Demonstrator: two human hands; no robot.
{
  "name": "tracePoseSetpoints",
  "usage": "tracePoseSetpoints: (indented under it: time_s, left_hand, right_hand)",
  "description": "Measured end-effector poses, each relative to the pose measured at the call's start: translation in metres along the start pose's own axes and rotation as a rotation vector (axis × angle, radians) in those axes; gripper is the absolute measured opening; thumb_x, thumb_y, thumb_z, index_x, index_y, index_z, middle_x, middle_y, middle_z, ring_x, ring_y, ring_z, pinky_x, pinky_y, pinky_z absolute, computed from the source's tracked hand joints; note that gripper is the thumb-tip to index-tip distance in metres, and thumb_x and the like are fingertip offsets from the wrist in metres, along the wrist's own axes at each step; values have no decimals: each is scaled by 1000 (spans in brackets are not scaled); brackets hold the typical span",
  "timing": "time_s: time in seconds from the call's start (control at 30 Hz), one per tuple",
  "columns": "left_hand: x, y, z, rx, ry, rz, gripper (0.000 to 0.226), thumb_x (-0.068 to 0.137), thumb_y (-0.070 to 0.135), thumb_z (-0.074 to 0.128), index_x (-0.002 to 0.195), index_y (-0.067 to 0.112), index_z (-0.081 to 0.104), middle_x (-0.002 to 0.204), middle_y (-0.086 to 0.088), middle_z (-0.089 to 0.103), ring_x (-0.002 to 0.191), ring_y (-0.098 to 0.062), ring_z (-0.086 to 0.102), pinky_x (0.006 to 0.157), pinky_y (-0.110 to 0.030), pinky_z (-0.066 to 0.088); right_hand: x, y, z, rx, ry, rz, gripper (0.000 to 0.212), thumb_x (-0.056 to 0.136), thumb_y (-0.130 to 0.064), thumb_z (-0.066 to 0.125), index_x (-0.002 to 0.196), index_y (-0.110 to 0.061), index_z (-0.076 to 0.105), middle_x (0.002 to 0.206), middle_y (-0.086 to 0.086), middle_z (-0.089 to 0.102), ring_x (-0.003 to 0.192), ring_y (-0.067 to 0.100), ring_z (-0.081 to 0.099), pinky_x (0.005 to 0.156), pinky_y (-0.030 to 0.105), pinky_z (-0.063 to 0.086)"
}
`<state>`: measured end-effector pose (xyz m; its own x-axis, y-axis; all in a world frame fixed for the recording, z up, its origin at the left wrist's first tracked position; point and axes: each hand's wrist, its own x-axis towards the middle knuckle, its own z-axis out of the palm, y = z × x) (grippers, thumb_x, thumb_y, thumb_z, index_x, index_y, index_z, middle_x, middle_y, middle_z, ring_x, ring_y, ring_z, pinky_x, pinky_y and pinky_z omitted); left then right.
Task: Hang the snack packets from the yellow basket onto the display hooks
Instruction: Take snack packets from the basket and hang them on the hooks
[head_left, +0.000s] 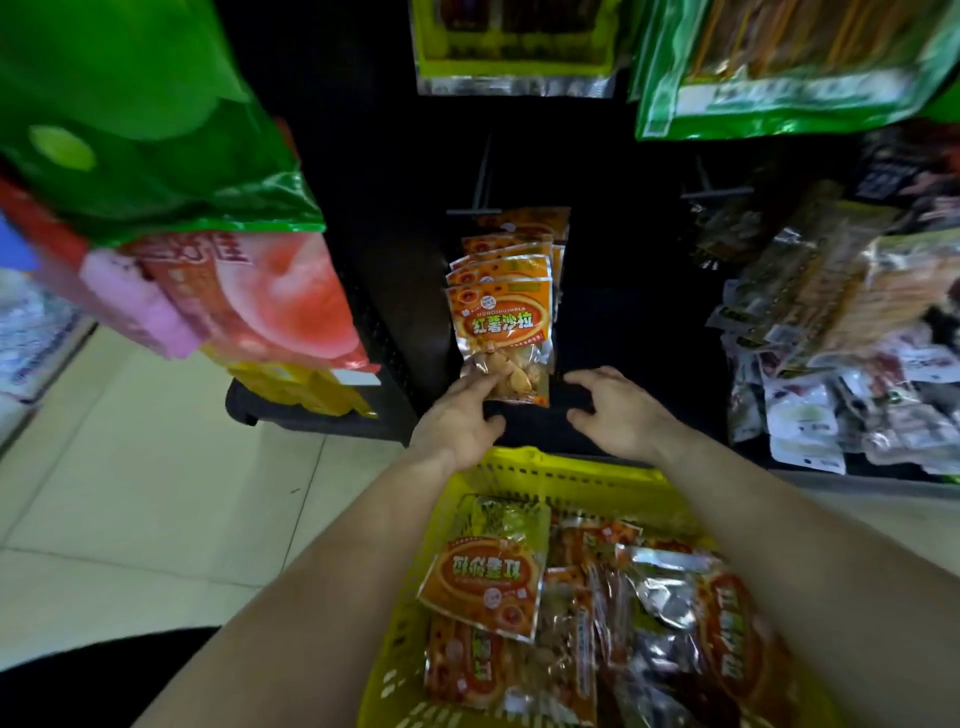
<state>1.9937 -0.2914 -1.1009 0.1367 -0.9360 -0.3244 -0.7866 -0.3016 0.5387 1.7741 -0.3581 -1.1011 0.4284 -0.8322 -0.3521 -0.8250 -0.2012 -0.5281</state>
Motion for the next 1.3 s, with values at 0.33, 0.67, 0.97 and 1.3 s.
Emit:
tracePoseSetpoints:
  time_s: [0.33, 0.67, 0.97, 1.3]
  left_hand:
    - [-116, -9, 36, 152, -100, -85, 60, 95, 37, 62, 150, 26, 41, 154, -12, 41, 137, -31, 44, 110, -33, 35]
    - [-142, -55, 54, 187, -192, -129, 49, 95, 37, 63, 140, 24, 52, 141, -10, 54, 125, -29, 55, 105, -38, 44]
    - [-134, -67, 44, 87, -67, -131, 28, 95, 38, 61, 122, 32, 61, 130, -2, 56, 109, -22, 61, 92, -39, 53]
    - [-140, -36, 34, 66, -44, -14, 33, 86, 37, 76, 117, 33, 66, 124, 1, 64, 113, -22, 59, 95, -36, 49]
  right_hand:
    - [-124, 14, 13, 34, 105, -28, 35, 95, -20, 57, 130, -19, 57, 123, 6, 53, 104, 25, 62, 95, 35, 47]
    - [-146, 2, 143, -204, -247, -90, 68, 80, -56, 69, 140, -29, 48, 140, 4, 46, 127, 30, 46, 100, 44, 45]
    - [-128, -25, 201, -399, -200, -168, 53, 85, -28, 70, 135, -27, 50, 137, 4, 47, 129, 29, 43, 102, 48, 42]
    - [-114, -9, 82, 33, -54, -134, 13, 99, -29, 56, 103, -31, 68, 84, -7, 67, 74, 11, 62, 65, 28, 45]
